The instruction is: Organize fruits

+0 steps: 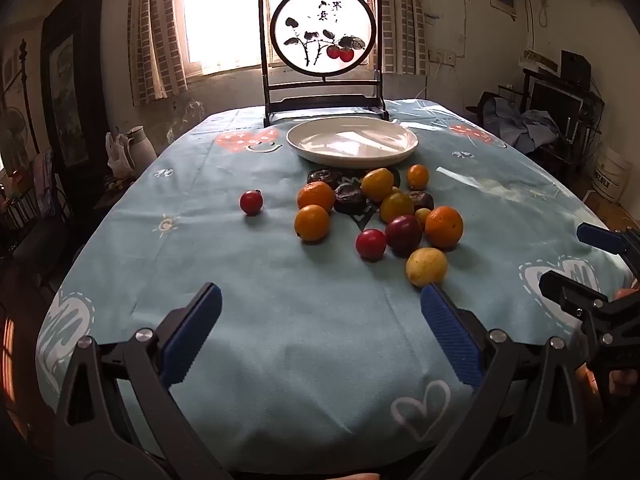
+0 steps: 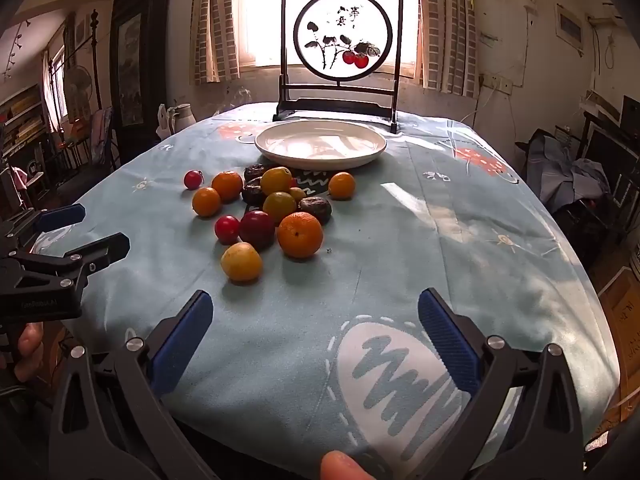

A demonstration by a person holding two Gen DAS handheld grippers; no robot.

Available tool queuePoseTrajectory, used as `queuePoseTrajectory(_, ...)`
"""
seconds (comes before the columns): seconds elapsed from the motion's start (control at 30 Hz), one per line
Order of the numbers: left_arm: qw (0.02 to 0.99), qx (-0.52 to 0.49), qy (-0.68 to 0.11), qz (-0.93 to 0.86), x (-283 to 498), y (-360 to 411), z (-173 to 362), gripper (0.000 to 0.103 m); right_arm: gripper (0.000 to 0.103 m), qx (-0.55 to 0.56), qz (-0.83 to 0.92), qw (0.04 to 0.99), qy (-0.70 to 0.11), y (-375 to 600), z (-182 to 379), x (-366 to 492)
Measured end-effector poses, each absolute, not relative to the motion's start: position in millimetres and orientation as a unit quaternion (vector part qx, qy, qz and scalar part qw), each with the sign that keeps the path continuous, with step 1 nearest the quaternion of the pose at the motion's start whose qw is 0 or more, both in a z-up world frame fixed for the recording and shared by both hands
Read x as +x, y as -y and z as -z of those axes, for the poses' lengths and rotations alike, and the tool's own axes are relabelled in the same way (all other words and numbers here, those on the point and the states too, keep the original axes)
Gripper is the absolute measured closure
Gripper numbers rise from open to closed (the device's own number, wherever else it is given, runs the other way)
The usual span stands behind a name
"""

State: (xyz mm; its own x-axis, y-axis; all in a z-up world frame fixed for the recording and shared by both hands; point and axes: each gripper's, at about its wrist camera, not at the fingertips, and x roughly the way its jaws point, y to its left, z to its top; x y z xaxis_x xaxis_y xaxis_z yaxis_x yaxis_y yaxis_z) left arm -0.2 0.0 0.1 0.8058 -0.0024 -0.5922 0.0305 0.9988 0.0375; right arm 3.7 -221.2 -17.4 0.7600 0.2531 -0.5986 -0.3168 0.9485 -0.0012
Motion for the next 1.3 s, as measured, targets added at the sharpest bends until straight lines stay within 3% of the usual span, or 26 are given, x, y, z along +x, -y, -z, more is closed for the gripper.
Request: queuePoseTrajectory(1.3,0.948,0.022,-0.318,0.003,1.5,-5.7,3.6,0.002,0.001,-0.05,-0.153,0.935,-0.315,221.1,17.8,3.1)
